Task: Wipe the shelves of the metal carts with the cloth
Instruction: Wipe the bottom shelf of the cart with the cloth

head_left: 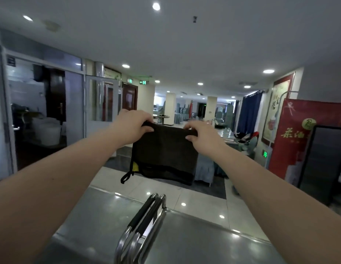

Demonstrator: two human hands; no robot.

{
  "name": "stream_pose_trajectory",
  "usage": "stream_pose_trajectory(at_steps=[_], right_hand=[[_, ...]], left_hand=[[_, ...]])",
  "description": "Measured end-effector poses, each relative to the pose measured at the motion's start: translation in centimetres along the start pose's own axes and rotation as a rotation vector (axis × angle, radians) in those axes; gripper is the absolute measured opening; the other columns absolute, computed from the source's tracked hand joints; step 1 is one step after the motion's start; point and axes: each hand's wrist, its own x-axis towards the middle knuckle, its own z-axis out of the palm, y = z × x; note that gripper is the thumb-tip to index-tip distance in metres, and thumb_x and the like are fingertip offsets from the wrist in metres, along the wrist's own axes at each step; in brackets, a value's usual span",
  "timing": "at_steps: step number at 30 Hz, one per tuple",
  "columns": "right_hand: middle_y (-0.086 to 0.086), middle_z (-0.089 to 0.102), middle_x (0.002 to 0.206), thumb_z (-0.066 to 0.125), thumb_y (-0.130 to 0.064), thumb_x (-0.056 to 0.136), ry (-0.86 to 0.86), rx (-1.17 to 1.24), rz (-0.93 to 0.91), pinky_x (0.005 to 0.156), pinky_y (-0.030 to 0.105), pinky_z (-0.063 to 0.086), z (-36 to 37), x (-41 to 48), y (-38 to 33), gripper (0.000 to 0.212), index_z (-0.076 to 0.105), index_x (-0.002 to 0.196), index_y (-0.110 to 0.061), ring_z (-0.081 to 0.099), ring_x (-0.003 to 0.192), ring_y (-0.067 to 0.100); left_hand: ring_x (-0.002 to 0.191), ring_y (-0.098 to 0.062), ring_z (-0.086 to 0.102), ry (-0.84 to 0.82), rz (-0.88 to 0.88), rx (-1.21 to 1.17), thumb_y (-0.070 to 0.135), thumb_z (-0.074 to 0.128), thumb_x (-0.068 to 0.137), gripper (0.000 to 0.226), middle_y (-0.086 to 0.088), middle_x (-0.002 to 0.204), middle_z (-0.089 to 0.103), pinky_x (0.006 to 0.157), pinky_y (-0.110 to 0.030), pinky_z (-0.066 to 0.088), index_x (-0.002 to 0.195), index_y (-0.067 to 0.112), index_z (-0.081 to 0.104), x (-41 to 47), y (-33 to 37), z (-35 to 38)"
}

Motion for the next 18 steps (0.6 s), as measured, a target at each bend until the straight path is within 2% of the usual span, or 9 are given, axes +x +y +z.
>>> stream_pose_trajectory(at_steps=[3,8,12,16,18], right_hand=[[0.002,0.060,0.119,0.061,-0.019,0.094,0.006,-0.015,-0.067,0.090,0.037,0.044,2.2,1.3,-2.6,0.020,0.061,0.113,-0.024,0.054,0.108,0.022],[0.000,0.059,0.107,0.060,-0.021,0.094,-0.020,0.072,-0.139,0.088,0.042,0.048,7.8,4.0,-10.5,0.010,0.058,0.102,-0.026,0.055,0.100,0.021],[-0.002,0.058,0.103,0.062,-0.022,0.093,-0.066,0.137,-0.224,0.082,0.037,0.046,13.8,7.0,-18.6,0.010,0.057,0.101,-0.026,0.054,0.097,0.019],[-0.001,0.056,0.099,0.061,-0.021,0.094,-0.090,0.196,-0.290,0.074,0.033,0.041,20.4,10.5,-27.6,0.008,0.056,0.100,-0.022,0.052,0.091,0.017],[-0.002,0.055,0.100,0.060,-0.022,0.094,-0.110,0.218,-0.300,0.075,0.034,0.043,23.9,12.3,-31.7,0.007,0.055,0.100,-0.023,0.052,0.092,0.018]], left_hand=[[0.104,-0.017,0.056,-0.019,-0.039,0.111,0.037,0.055,0.096,0.016,0.011,0.100,0.055,0.101,-0.042,0.036,0.110,0.030,0.060,-2.2,-2.6,-1.4],[0.103,-0.017,0.055,-0.062,-0.126,0.254,0.037,0.054,0.096,0.021,0.007,0.107,0.059,0.103,-0.042,0.033,0.115,0.028,0.057,-7.4,-10.2,-5.2],[0.100,-0.015,0.055,-0.084,-0.189,0.322,0.037,0.055,0.096,0.015,0.011,0.100,0.055,0.098,-0.039,0.032,0.109,0.030,0.056,-12.2,-19.0,-8.6],[0.101,-0.018,0.057,-0.083,-0.257,0.414,0.040,0.054,0.095,0.020,0.008,0.107,0.060,0.095,-0.038,0.033,0.112,0.030,0.057,-16.5,-28.9,-11.4],[0.104,-0.020,0.057,-0.089,-0.309,0.448,0.040,0.053,0.096,0.020,0.005,0.109,0.061,0.092,-0.038,0.033,0.112,0.029,0.057,-17.9,-33.5,-12.3]])
